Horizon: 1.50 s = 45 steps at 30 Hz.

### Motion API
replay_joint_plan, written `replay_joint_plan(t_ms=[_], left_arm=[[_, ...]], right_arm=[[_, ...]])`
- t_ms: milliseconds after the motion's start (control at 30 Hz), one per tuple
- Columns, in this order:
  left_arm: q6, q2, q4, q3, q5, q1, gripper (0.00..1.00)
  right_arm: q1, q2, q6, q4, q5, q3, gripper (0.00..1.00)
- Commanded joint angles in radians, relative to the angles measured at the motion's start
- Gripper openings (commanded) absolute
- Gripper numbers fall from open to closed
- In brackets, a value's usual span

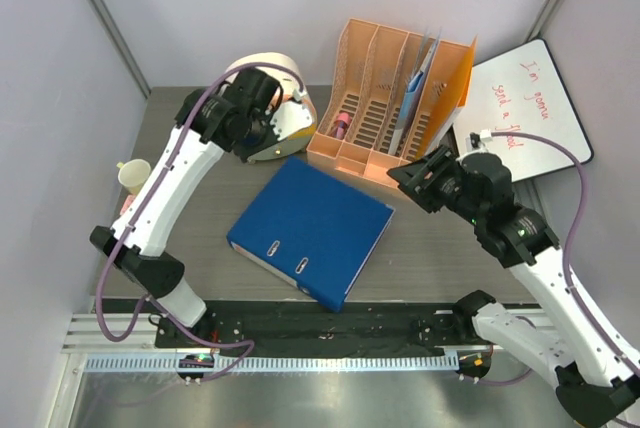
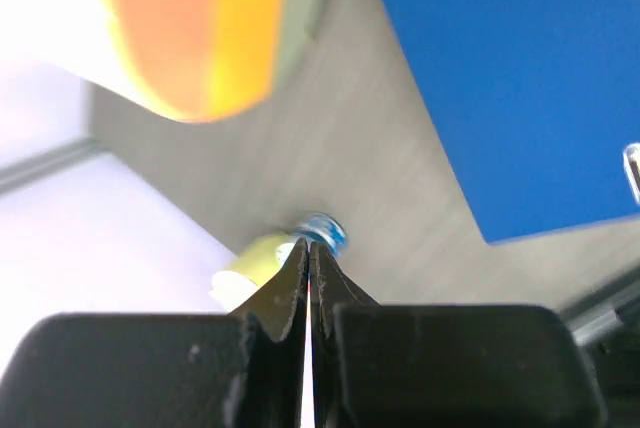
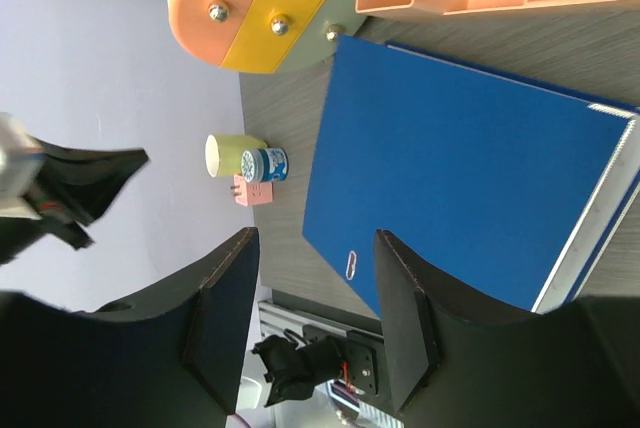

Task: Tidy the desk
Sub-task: Place the folder at the center of the board, then pick up the folder from the center of the board.

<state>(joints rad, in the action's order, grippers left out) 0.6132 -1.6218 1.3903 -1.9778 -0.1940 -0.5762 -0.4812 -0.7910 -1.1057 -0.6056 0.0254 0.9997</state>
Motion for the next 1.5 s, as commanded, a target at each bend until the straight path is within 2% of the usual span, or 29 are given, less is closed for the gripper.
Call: replay_joint_plan(t_ms=[0, 67, 133, 167, 200, 233, 300, 400, 433, 533, 833, 1033, 1167, 1333, 1467], left_arm=[[-0.018, -0.018, 0.273, -0.108, -0.073, -0.031, 0.00], [-0.055, 0.000, 0.273, -0.075, -0.024, -0.016, 0.03], [-0.082, 0.020, 0.271, 0.004, 0.132, 0.033, 0.09], [-0.093, 0.040, 0.271, 0.037, 0.187, 0.056, 0.21], [-0.096, 0.043, 0.271, 0.066, 0.353, 0.115, 0.26], [-0.099, 0.048, 0.260, 0.126, 0.417, 0.146, 0.34], [-0.078, 0.059, 0.231, 0.196, 0.522, 0.218, 0.37], [-0.029, 0.042, 0.194, 0.336, 0.602, 0.300, 0.39], [-0.014, 0.031, 0.203, 0.350, 0.669, 0.315, 0.40], [0.009, -0.007, 0.204, 0.404, 0.755, 0.358, 0.40], [0.005, -0.041, 0.066, 0.526, 0.817, 0.363, 0.39], [-0.013, -0.082, -0.048, 0.594, 0.806, 0.363, 0.38], [-0.029, -0.119, -0.112, 0.599, 0.775, 0.363, 0.38], [-0.073, -0.196, -0.183, 0.588, 0.746, 0.363, 0.37], [-0.104, -0.250, -0.185, 0.495, 0.760, 0.363, 0.36]], right_arm=[[-0.031, -0.037, 0.041, 0.109, 0.050, 0.059, 0.56], [-0.053, -0.048, 0.052, 0.090, 0.059, 0.051, 0.57], [-0.085, -0.039, 0.056, 0.038, 0.045, 0.030, 0.59], [-0.091, -0.030, 0.053, 0.021, 0.042, 0.014, 0.62], [-0.094, -0.019, 0.049, 0.007, 0.048, -0.004, 0.63], [-0.096, 0.011, 0.043, -0.018, 0.051, -0.050, 0.64], [-0.094, 0.045, 0.006, -0.033, 0.071, -0.110, 0.64], [-0.094, 0.108, -0.049, -0.036, 0.096, -0.243, 0.64], [-0.096, 0.121, -0.063, -0.039, 0.109, -0.303, 0.64], [-0.099, 0.154, -0.097, -0.017, 0.134, -0.398, 0.67], [-0.099, 0.069, -0.143, 0.161, 0.159, -0.582, 0.73], [-0.099, 0.036, -0.232, 0.409, 0.133, -0.752, 0.81], [-0.097, -0.025, -0.247, 0.519, 0.088, -0.805, 0.82], [-0.099, -0.102, -0.287, 0.760, 0.038, -0.865, 0.82], [-0.097, -0.175, -0.302, 0.895, 0.034, -0.888, 0.82]])
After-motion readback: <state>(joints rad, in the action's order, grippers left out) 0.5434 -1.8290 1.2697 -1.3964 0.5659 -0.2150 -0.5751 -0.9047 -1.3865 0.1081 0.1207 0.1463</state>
